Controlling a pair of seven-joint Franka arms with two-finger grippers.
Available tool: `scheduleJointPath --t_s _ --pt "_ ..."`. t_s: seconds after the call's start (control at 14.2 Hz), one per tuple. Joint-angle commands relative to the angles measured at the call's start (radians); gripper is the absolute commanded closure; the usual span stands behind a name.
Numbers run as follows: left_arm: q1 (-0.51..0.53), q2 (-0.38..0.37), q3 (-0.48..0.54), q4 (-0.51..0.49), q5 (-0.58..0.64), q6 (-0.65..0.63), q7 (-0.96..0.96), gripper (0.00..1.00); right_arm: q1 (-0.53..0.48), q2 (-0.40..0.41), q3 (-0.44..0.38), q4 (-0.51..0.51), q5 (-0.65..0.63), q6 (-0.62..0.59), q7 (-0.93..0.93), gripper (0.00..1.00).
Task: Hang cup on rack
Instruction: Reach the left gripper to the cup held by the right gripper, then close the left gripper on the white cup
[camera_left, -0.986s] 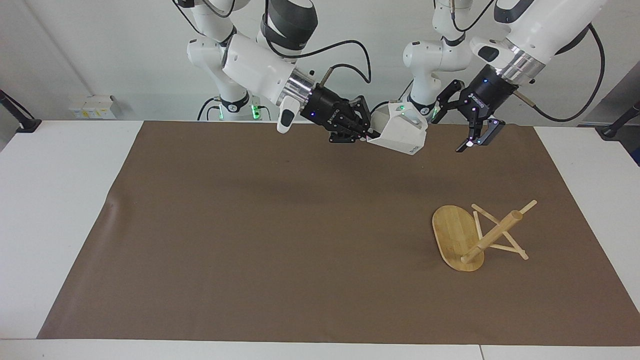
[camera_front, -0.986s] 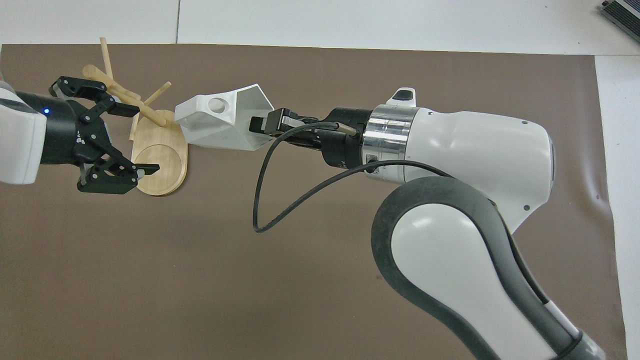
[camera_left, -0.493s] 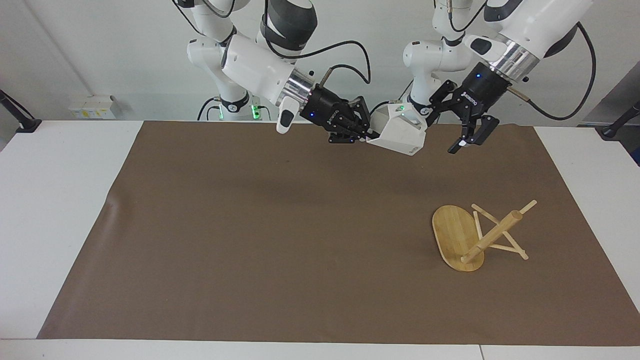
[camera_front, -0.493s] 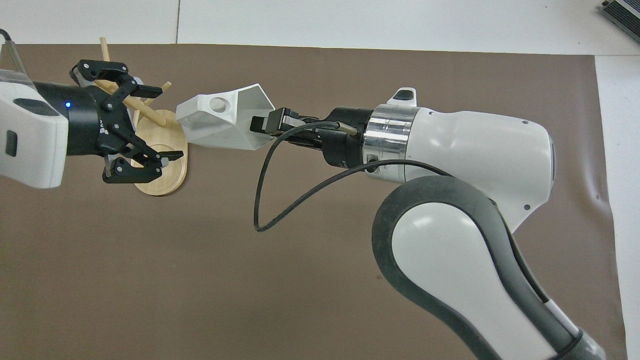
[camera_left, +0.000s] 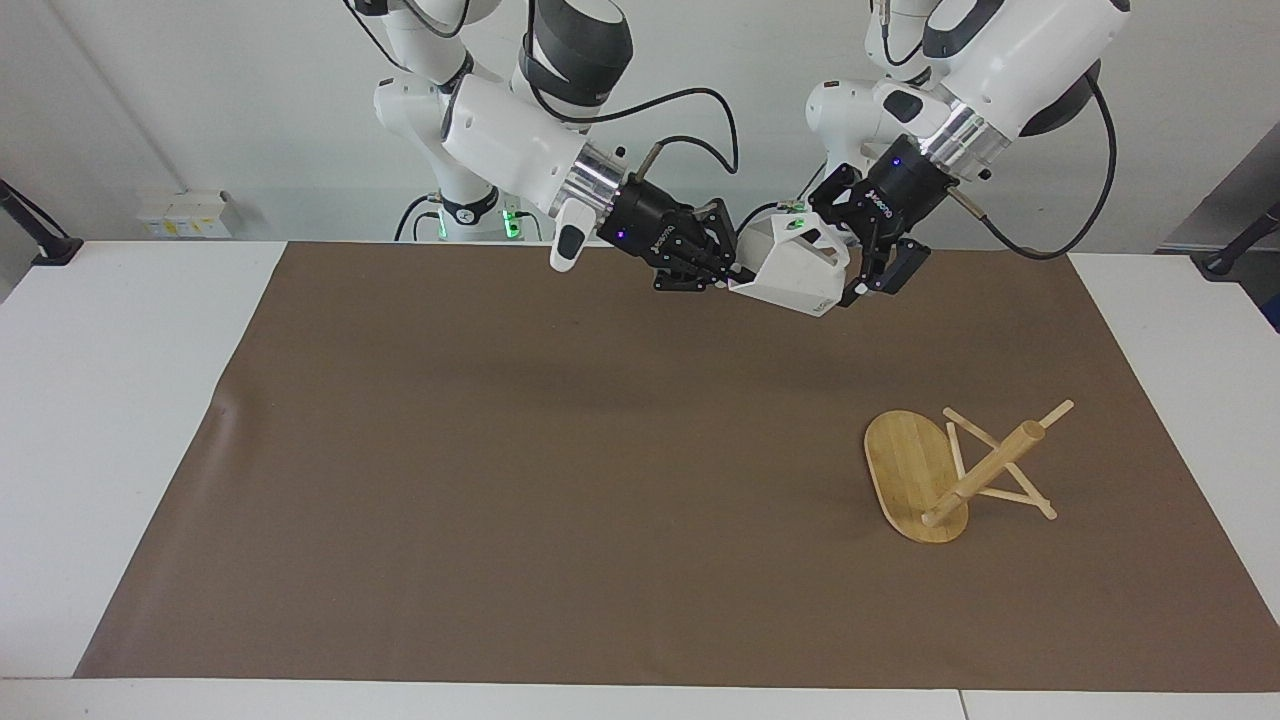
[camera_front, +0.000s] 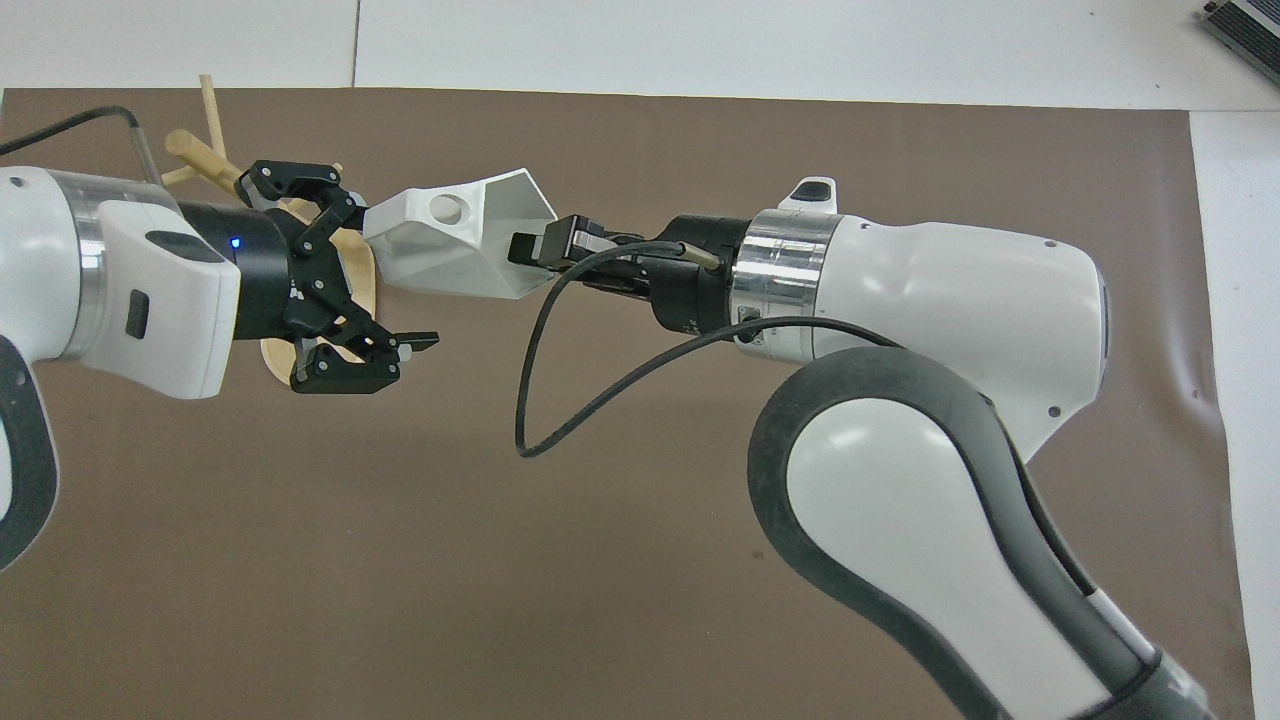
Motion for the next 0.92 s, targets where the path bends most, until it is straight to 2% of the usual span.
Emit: scheduleJointPath --t_s 0.0,0.28,0.85 --pt "-0.022 -0.011 0.009 -0.034 -0.034 0.056 -0.007 0.0 -0.009 -0.003 0.018 -0.009 0.012 0.021 -0.004 1.0" --pt "-0.016 0.018 0.005 -0.028 -0.045 0.08 0.007 0.0 -0.009 -0.003 0.018 -0.009 0.012 0.021 -0.004 1.0" --pt "-0.024 0.03 0.002 -0.002 -0.076 0.086 0.027 0.0 -0.006 -0.003 0.018 -0.009 0.011 0.006 -0.044 1.0"
